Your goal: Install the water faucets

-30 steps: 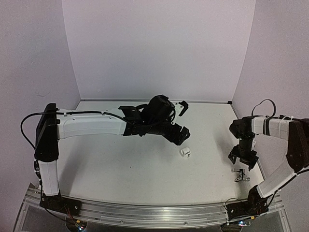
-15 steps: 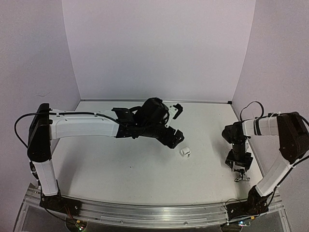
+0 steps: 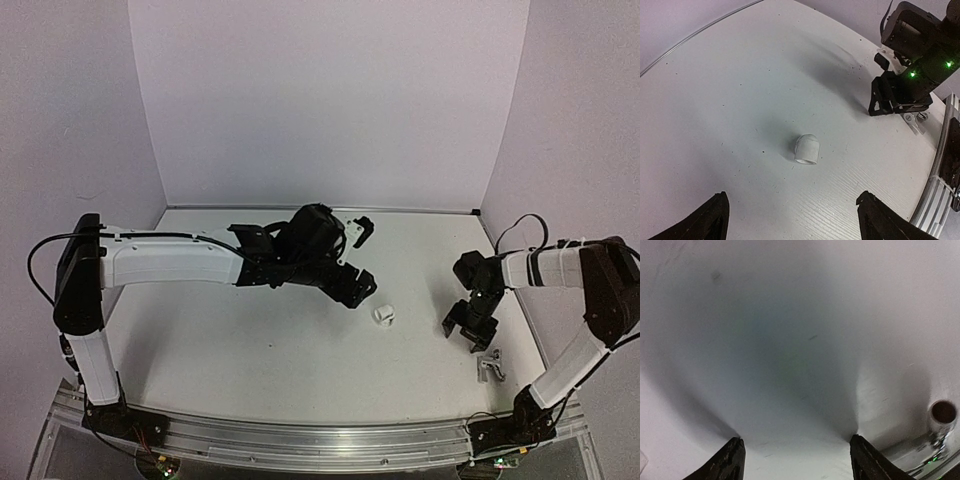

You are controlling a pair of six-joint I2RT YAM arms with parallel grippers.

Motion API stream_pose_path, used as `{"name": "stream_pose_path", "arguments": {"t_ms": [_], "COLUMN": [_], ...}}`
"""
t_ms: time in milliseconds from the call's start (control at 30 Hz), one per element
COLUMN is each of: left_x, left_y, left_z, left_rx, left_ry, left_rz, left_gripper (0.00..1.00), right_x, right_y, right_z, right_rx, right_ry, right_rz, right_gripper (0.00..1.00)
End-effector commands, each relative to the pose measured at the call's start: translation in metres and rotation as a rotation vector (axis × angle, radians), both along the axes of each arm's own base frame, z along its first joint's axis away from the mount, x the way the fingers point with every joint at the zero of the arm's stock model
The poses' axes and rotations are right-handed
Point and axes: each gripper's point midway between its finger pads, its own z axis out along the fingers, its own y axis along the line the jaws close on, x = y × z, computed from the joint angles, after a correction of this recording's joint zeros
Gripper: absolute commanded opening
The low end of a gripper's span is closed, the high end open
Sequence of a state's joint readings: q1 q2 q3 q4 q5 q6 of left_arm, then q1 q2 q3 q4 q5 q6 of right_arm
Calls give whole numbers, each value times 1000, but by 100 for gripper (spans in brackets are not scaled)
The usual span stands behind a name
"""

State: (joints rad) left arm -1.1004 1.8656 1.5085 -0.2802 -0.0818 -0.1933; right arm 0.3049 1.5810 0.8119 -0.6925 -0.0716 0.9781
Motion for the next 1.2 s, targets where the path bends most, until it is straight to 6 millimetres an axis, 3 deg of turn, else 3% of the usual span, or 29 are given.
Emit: {"name": "stream_pose_path", "arguments": {"t_ms": [0, 67, 133, 267, 333, 433, 633, 800, 967, 1067, 1167], "left_x": [3, 3, 2, 0, 0, -1, -4, -7, -8, -7, -7], "left_y": [3, 3, 4, 8, 9, 10, 11, 13, 22, 23, 20], "left_z": [38, 38, 38, 39, 41, 46, 52, 54, 57, 59, 60], "left_rx": [-87, -89, -90, -90, -94, -104, -116, -123, -126, -131, -132], "left_ry": [-30, -24, -20, -21, -22, -25, -26, -18, -23, -23, -24], "left_rz": [22, 21, 19, 23, 23, 17, 7, 3, 25, 27, 21], "left_gripper": [91, 91, 91, 91, 91, 91, 91, 91, 91, 91, 91], "right_x": [56, 63, 59, 27, 11, -7, -37, -39, -48, -53, -45], "right_y": [77, 75, 54, -16, -35, -58, -62, -62, -56, -52, -51], "right_z": [38, 48, 50, 43, 36, 32, 14, 0, -5, -6, -2], "right_rx": [176, 136, 43, -58, 4, -50, -38, -19, 31, 47, 40], "right_ry": [-152, -161, -132, 35, 99, 223, 379, 423, 428, 417, 352], "right_rz": [100, 166, 253, 277, 268, 305, 369, 381, 345, 315, 283], "right_gripper": [75, 78, 85, 91, 90, 87, 87, 77, 46, 41, 24]}}
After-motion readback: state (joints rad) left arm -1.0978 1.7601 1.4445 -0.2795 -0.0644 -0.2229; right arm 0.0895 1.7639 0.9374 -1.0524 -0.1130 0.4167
